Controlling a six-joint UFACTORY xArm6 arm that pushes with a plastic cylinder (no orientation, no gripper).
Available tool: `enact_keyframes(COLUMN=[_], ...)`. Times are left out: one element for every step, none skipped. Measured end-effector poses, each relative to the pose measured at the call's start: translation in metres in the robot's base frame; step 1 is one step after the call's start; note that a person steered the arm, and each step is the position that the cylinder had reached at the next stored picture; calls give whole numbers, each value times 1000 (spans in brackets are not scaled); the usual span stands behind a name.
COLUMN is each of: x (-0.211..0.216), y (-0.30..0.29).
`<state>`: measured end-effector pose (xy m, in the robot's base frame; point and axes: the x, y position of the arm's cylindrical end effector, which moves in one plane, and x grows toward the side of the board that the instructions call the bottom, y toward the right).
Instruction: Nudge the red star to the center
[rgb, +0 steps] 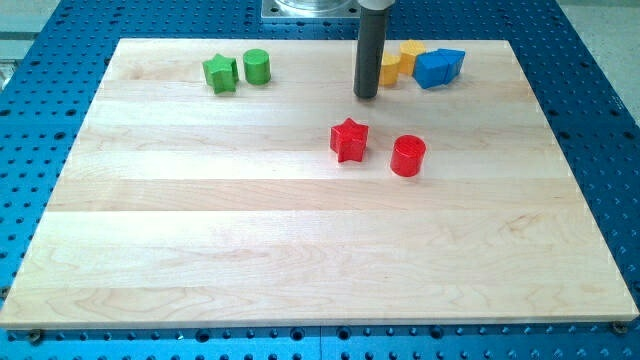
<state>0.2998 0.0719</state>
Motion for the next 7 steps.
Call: enact_keyframes(x=[-19,9,34,61,67,67,67], y=[6,6,13,6,5,5,13])
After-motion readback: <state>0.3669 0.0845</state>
